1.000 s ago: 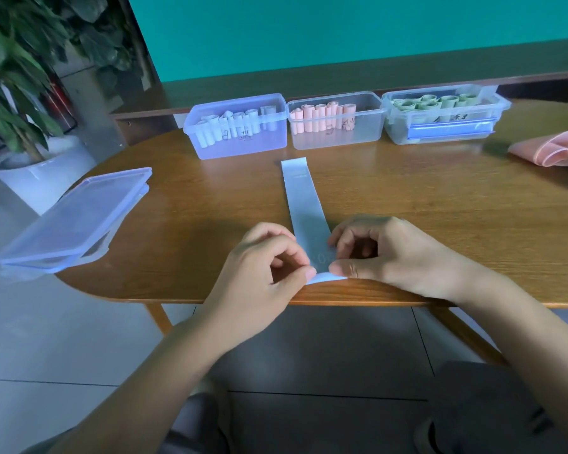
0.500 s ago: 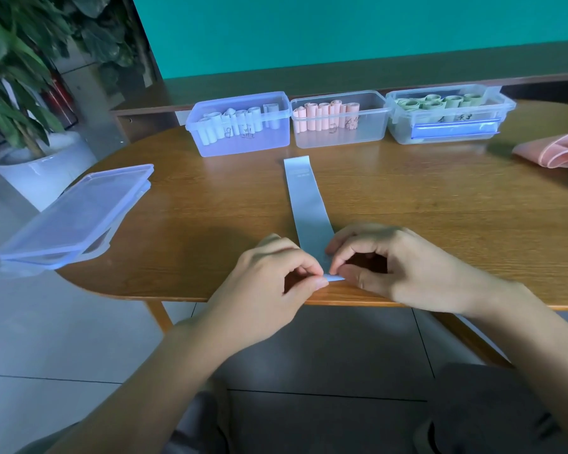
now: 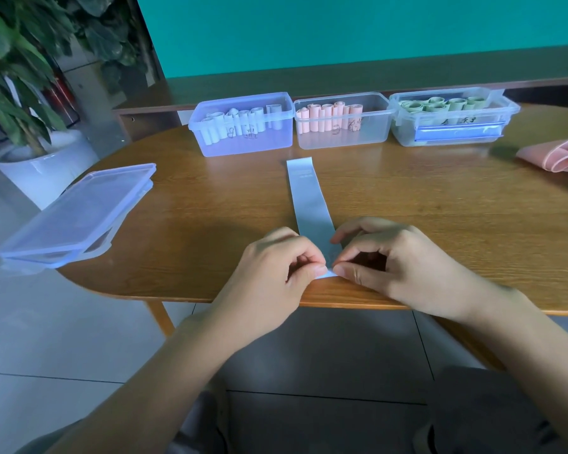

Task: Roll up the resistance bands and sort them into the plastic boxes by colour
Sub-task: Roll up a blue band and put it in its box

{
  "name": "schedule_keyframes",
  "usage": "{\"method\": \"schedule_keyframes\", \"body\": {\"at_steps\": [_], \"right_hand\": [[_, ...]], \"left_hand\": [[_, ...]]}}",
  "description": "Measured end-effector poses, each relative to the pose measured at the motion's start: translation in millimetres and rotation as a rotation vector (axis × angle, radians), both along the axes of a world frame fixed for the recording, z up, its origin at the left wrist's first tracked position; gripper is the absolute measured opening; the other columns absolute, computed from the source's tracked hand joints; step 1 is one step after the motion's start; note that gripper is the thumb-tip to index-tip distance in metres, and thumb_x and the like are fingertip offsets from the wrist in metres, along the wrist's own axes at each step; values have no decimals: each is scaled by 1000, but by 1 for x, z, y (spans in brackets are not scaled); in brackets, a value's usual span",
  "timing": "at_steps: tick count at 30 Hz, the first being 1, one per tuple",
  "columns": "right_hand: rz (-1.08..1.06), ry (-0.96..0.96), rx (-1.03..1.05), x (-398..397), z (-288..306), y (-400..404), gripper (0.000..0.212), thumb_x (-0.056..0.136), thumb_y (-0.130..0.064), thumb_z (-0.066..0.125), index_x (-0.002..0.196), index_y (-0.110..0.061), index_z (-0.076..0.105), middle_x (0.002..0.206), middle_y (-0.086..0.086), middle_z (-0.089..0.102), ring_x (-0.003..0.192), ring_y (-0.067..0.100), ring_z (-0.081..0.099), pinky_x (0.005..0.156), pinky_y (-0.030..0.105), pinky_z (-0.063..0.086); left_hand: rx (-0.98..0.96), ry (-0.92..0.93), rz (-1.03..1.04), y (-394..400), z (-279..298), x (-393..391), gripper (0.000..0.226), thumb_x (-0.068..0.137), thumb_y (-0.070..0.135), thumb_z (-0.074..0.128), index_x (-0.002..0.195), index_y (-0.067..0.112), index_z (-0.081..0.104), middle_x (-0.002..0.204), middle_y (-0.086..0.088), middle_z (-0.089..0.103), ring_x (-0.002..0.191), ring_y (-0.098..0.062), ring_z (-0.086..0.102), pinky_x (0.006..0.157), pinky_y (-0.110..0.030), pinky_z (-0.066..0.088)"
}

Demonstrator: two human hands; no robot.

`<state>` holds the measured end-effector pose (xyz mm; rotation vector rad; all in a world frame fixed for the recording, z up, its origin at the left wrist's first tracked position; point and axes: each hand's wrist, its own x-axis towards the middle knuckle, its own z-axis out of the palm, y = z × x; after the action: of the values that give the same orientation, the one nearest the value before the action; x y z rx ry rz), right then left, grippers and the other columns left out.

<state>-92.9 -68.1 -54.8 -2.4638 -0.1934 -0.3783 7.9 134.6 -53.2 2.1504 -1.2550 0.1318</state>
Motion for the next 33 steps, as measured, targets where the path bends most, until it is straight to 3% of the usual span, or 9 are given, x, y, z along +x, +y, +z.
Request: {"method": "schedule_keyframes", "body": {"at_steps": [4, 9, 13, 17, 22, 27, 33], "right_hand": [[-79, 46, 74, 3, 3, 1, 8, 85, -30, 79, 82, -26, 73, 118, -14, 61, 98, 5, 63, 81, 9, 42], [-126, 52, 37, 6, 4, 1, 12, 86, -32, 78, 80, -24, 71, 117, -13, 60, 88, 1, 62, 75, 8, 41], [-137, 12, 35, 7, 1, 4, 9, 87, -27, 78, 82, -23, 71, 116, -9, 60, 88, 5, 62, 76, 7, 39], [-50, -11, 26, 4, 1, 3, 1, 90, -25, 74, 89, -26, 74, 115, -10, 60, 101, 5, 61, 85, 6, 38], [12, -20, -19, 4, -2, -4, 18, 86, -37, 73, 98, -25, 78, 112, -10, 64, 110, 3, 60, 90, 9, 42], [17, -89, -87, 8, -7, -4, 23, 95, -37, 63, 100, -21, 78, 112, -10, 63, 104, 4, 62, 91, 23, 49], [-3, -138, -146, 11, -11, -6, 23, 100, -34, 58, 103, -21, 77, 115, -8, 60, 103, 4, 62, 91, 28, 51]], "left_hand": [[-39, 19, -32, -2, -2, 0, 7, 93, 16, 69, 91, 22, 71, 83, 19, 59, 81, -2, 56, 67, -9, 39], [-20, -94, -30, -2, -10, 2, 12, 100, 16, 60, 97, 19, 71, 95, 9, 61, 89, -9, 56, 74, -30, 49], [-22, -116, -35, 1, -11, 1, 14, 98, 26, 64, 102, 18, 74, 100, 8, 58, 93, -8, 56, 79, -18, 46], [7, -106, -22, 3, -9, 2, 19, 94, 32, 67, 106, 20, 76, 100, 10, 57, 91, -5, 55, 77, -12, 43], [14, -138, 7, 1, -9, 1, 21, 98, 31, 63, 109, 20, 77, 99, 9, 57, 91, -4, 55, 79, -12, 43], [-13, -72, 4, 0, -7, 1, 24, 93, 32, 69, 115, 23, 72, 108, 12, 60, 90, 4, 51, 76, -2, 39], [0, -106, 12, -1, -8, 2, 13, 94, 28, 68, 105, 22, 73, 103, 12, 63, 95, -2, 53, 76, -9, 42]]}}
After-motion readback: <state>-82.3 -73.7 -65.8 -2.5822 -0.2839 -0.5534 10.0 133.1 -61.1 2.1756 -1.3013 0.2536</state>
